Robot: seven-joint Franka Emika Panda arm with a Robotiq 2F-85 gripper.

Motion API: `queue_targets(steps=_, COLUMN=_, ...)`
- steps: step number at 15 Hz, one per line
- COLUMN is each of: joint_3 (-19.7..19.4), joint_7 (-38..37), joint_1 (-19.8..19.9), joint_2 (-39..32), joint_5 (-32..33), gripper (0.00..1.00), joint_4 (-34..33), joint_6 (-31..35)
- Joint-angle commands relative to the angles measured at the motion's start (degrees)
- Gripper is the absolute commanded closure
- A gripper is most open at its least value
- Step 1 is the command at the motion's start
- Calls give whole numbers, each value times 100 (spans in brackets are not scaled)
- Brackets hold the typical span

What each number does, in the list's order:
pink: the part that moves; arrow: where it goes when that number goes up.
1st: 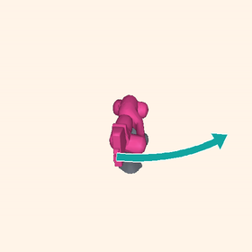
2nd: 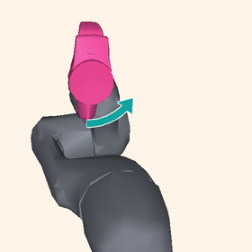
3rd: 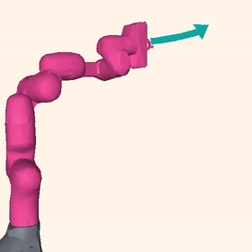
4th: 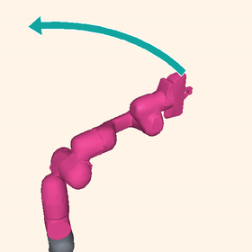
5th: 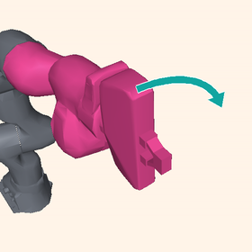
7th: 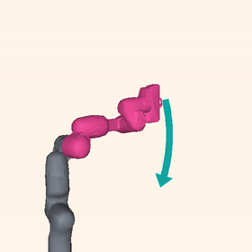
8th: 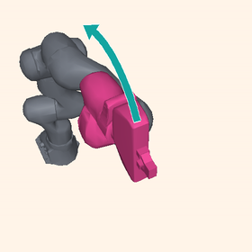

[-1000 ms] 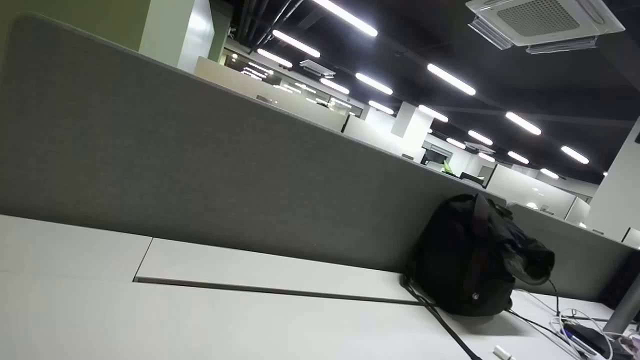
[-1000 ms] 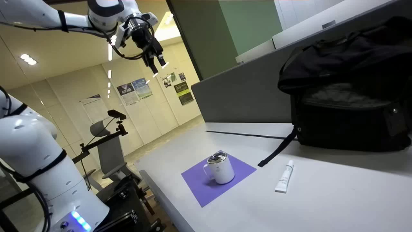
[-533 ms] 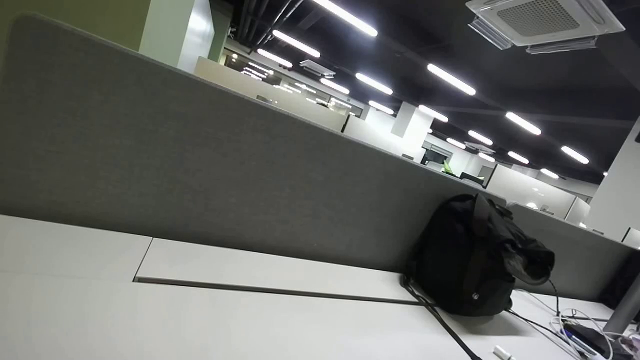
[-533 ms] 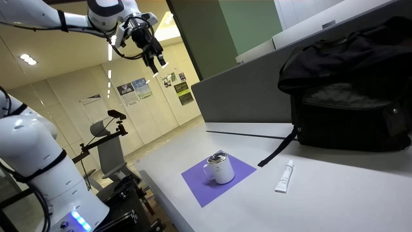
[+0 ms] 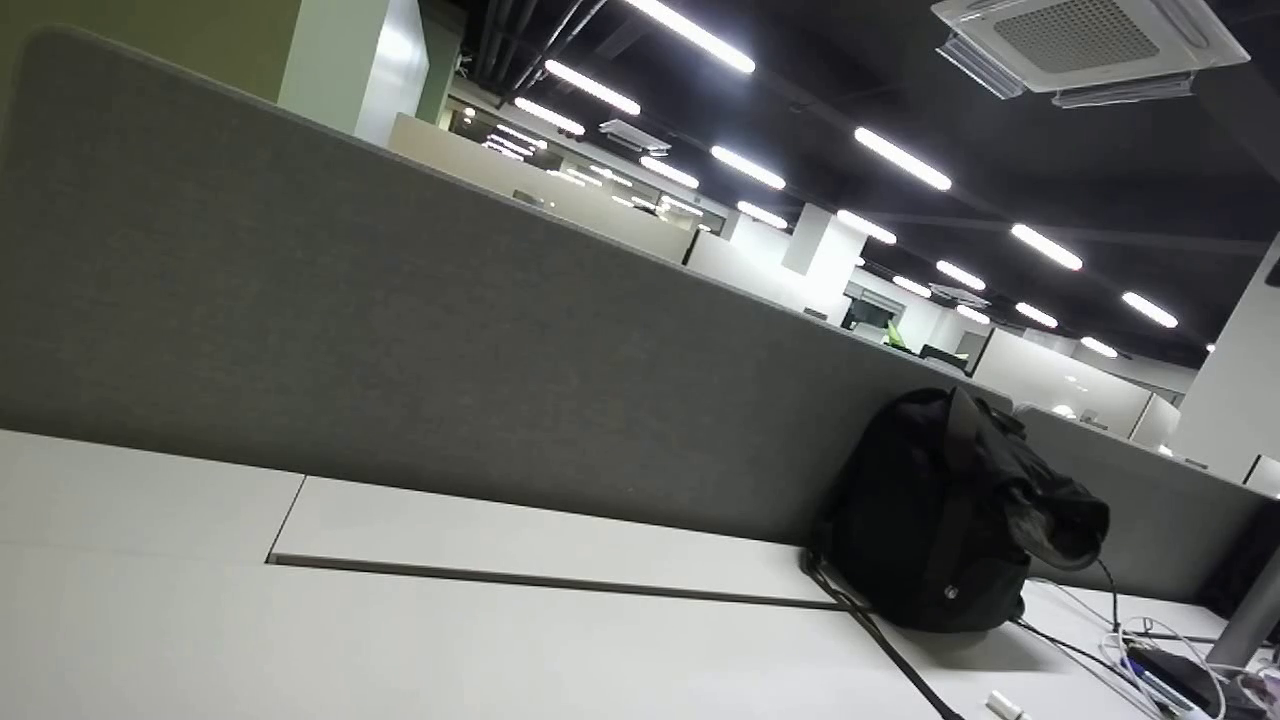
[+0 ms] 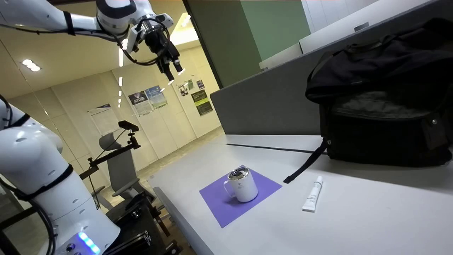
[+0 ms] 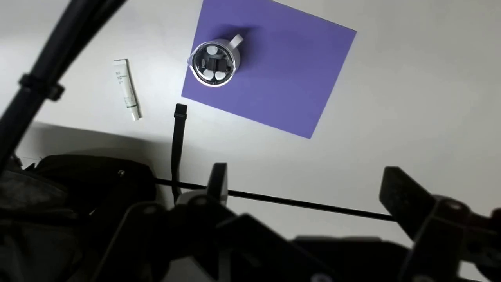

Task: Move the object on the cup

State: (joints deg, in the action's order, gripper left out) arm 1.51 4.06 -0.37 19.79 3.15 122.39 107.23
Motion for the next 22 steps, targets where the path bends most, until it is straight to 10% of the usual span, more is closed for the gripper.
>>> queue_targets(steps=1, joint_3=-47, joint_7=-47, joint_1=23, joint_2=-106, joint_5=160, gripper=0, joint_4=324, joint_6=540)
queue_targets(steps=2, joint_3=-79, joint_7=-66, joint_1=71, joint_2=-166, joint_5=220, gripper=0, joint_4=526, joint_6=836)
queue_targets(steps=3, joint_3=-117, joint_7=-56, joint_1=110, joint_2=-230, joint_5=267, gripper=25, joint_4=690, joint_6=1102)
queue_targets(steps=14, joint_3=-728, joint_7=-360, joint_1=869, joint_2=-1529, joint_5=893, gripper=95, joint_4=1687, joint_6=3147)
queue_targets(steps=22, joint_3=-830, joint_7=-319, joint_1=891, joint_2=-1810, joint_5=1151, gripper=99, joint_4=1683, joint_6=3064)
